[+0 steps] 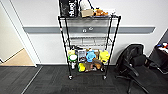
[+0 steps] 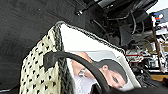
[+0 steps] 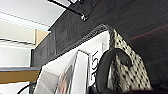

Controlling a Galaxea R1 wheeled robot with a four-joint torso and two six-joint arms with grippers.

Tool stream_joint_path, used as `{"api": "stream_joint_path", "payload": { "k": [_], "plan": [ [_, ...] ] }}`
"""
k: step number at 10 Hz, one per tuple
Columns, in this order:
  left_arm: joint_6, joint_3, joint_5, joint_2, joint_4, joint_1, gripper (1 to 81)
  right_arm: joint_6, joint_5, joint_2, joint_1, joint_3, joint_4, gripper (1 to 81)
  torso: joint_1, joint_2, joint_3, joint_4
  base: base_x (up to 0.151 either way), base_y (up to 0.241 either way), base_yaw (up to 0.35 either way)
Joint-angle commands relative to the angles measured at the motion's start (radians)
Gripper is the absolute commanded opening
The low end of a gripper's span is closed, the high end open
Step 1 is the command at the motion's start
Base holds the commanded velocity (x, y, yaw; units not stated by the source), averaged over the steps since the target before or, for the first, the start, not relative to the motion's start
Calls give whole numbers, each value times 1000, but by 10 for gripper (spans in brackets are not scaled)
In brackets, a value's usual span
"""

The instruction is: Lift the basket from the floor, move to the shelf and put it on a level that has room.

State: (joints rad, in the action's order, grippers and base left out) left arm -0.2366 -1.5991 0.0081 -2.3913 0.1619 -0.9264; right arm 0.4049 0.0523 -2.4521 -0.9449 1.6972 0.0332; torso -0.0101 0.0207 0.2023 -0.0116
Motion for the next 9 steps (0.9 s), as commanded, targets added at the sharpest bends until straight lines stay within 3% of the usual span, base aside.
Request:
{"api": "stream_joint_path", "payload": {
  "k": [1,2,5,7,8,9],
  "plan": [
    [2,39,20,23,5,108,10,8,0,17,108,-62,-6,10,0,0,-70,0,0,0,0],
    [5,41,18,24,4,108,10,9,0,22,108,-65,-35,10,0,0,-23,0,0,0,0],
    [10,91,-74,69,-2,108,10,11,12,80,113,-128,-102,10,2,1,-54,0,0,0,0],
    [8,119,-82,89,-15,109,10,9,49,109,117,-151,-102,10,2,1,-53,0,0,0,0],
    [8,119,-82,90,-15,109,10,11,50,109,119,-147,-102,10,2,1,-105,0,0,0,0],
    [8,119,-82,90,-13,109,10,12,52,106,117,-143,-102,10,2,1,-106,0,0,0,0]
  ]
}}
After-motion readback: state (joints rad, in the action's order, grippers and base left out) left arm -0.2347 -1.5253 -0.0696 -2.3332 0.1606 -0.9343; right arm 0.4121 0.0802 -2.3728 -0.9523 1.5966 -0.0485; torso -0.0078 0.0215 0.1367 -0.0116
